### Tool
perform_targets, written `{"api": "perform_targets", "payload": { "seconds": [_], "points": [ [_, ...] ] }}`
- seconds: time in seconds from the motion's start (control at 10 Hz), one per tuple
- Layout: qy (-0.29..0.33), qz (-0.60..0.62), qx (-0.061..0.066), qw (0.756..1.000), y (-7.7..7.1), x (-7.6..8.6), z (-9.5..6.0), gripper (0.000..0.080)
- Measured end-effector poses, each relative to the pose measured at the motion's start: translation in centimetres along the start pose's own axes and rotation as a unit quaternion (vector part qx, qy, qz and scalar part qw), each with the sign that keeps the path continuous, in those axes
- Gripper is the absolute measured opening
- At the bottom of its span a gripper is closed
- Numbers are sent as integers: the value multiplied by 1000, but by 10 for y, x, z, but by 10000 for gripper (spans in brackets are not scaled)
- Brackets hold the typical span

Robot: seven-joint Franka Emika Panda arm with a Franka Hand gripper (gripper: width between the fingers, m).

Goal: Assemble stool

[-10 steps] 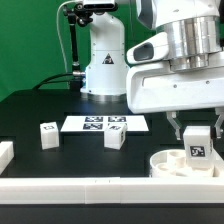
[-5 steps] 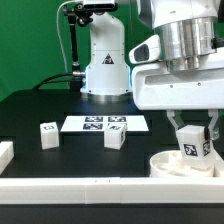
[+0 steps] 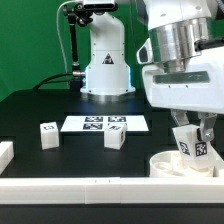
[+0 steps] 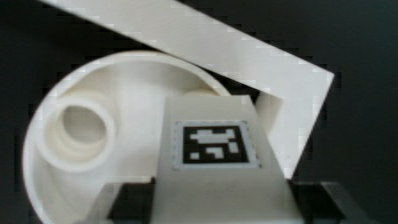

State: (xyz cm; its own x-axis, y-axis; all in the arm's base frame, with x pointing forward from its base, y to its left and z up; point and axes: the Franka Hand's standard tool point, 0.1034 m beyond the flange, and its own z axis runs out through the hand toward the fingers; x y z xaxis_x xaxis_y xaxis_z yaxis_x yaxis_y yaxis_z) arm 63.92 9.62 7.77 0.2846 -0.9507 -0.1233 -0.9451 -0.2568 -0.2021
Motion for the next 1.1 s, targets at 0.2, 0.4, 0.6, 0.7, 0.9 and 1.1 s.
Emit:
{"api": "perform_targets", "payload": {
  "seconds": [0.2,0.4,0.6,0.7,0.9,1.1],
  "points": [
    [-10,69,2,998,1,-2,1,340],
    [-15,101,3,995,1,-2,1,340],
    [-24,170,6,985,0,-3,2,340],
    [-27,200,9,979,0,-4,2,340],
    [-35,253,11,967,-1,-3,1,340],
    [-41,303,4,952,2,-7,4,340]
  ]
}}
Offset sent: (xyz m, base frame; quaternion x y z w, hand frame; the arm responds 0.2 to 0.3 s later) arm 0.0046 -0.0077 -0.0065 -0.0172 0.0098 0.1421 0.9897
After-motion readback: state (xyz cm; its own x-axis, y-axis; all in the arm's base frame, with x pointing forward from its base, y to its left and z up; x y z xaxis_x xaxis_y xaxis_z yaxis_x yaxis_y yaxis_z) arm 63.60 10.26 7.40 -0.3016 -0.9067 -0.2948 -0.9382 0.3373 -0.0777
